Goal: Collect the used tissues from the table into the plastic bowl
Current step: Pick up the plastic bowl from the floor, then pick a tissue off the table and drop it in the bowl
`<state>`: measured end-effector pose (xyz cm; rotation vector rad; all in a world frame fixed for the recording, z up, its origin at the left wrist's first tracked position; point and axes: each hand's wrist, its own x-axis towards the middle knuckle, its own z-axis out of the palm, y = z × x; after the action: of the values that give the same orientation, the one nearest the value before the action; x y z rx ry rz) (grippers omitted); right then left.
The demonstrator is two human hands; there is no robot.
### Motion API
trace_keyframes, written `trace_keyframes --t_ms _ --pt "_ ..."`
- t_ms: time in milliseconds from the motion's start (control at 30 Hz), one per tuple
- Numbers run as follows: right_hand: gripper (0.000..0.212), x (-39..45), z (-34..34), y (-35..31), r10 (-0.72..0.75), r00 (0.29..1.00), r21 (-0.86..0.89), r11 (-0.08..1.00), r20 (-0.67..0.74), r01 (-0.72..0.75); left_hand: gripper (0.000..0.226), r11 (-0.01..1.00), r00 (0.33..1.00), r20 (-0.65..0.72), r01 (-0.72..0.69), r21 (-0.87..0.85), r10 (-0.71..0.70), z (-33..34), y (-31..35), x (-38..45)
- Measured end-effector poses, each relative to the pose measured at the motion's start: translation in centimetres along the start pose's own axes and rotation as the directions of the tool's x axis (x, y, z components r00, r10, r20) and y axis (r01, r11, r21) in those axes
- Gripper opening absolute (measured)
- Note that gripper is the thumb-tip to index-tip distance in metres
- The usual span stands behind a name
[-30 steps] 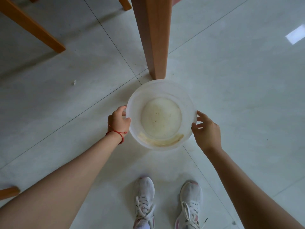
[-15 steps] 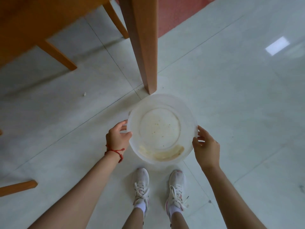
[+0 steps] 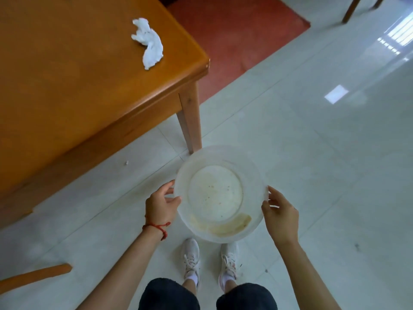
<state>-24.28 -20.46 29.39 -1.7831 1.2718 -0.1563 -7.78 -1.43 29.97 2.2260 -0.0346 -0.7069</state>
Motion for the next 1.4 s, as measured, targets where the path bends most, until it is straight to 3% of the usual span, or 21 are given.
trace_keyframes --t_ms 267,433,867,1167,1400 --pt "0.036 -4.1 -6.2 -6.7 -0.013 0.999 0.024 1.0 -0.032 0.014 0.047 0.998 0.998 0.015 -0.069 -0.009 0.069 -5.5 7.0 -5.7" --pt "0.033 -6.5 -8.7 -10.0 -0.076 0.997 0.01 0.997 -0.028 0.076 0.041 0.996 0.996 -0.047 -0.081 -0.024 0.079 -8.3 10.0 -8.1" --pt "0.036 -7.8 -11.1 -14.8 -0.177 0.982 -0.076 0.981 0.058 0.181 0.042 0.99 0.997 -0.076 -0.01 -0.143 -0.001 -12.0 11.4 -10.7" --pt "0.035 -1.7 -13.1 -15.6 -0.252 0.939 -0.117 0.952 0.232 0.284 0.042 0.974 0.979 -0.178 0.061 -0.219 -0.101 -8.7 12.9 -10.4" --pt "0.035 4.8 -15.4 -16.1 -0.35 0.828 -0.122 0.889 0.439 0.441 0.042 0.927 0.922 -0.281 0.164 -0.338 -0.266 -3.7 14.5 -11.8"
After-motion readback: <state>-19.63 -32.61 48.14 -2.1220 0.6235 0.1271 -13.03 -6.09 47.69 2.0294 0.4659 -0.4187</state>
